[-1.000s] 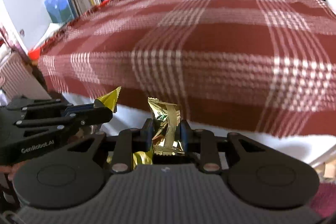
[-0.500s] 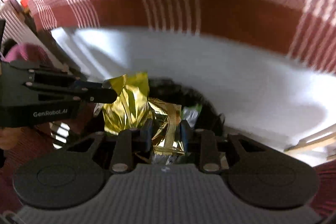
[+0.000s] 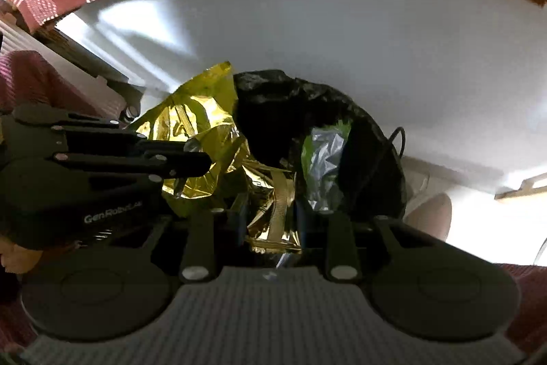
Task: Collect trash
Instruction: 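Open both tools to drop the gold wrappers into the black bin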
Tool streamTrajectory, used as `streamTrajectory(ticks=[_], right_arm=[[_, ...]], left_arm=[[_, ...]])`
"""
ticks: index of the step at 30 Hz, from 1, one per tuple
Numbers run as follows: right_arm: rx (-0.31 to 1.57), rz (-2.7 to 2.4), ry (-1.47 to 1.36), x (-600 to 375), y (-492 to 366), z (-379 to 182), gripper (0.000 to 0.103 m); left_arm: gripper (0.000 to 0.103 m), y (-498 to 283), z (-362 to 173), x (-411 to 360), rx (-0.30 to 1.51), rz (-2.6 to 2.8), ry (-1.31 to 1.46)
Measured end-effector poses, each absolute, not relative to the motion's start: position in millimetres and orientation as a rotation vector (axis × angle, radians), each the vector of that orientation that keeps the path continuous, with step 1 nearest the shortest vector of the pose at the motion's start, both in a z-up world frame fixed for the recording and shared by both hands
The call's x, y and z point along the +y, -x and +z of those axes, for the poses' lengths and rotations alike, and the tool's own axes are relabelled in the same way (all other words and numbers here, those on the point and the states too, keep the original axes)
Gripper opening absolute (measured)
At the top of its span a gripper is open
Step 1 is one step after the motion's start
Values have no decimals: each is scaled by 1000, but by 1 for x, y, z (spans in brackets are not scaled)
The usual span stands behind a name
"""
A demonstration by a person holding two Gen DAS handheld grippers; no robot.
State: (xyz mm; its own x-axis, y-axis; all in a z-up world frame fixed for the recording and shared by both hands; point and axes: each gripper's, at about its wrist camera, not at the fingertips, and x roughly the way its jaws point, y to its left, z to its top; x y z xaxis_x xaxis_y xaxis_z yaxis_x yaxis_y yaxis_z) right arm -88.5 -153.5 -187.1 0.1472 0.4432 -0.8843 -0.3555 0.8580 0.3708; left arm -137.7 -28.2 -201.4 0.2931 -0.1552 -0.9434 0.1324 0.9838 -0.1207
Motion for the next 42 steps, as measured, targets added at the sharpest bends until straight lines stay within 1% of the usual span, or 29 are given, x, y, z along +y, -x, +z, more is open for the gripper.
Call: streamTrajectory(ticks=[15, 16, 17, 18, 19, 22, 23, 25, 28, 37, 42], right_arm=[[1316, 537, -96, -157, 86, -189, 38], [1317, 538, -95, -157, 86, -189, 39], [1317, 538, -92, -156, 86, -189, 41], [1317, 537, -91, -156, 86, -189, 51], [1315, 537, -93, -157, 86, -189, 57], [1307, 539, -100, -157, 86, -187, 64], [1305, 536, -98, -157, 86, -187, 64], [1303, 533, -101, -158, 86, -186, 65], [1289, 529, -101, -158, 87, -183, 66], [1209, 535, -73, -161, 93, -158, 69], [1117, 506, -93, -175, 103, -126, 71]], left_arm=[[11, 143, -198, -27, 1247, -188, 36], [13, 143, -198, -27, 1248, -187, 37], [14, 143, -198, -27, 1249, -186, 40], [16, 143, -198, -26, 1251, -188, 43], [17, 143, -197, -26, 1252, -190, 45], [21, 144, -196, -25, 1252, -184, 49], [23, 144, -196, -25, 1251, -178, 49], [32, 145, -195, -23, 1250, -160, 52], [40, 146, -192, -18, 1244, -138, 61], [55, 156, -171, -13, 1176, -123, 69], [58, 167, -156, -17, 1120, -145, 47]])
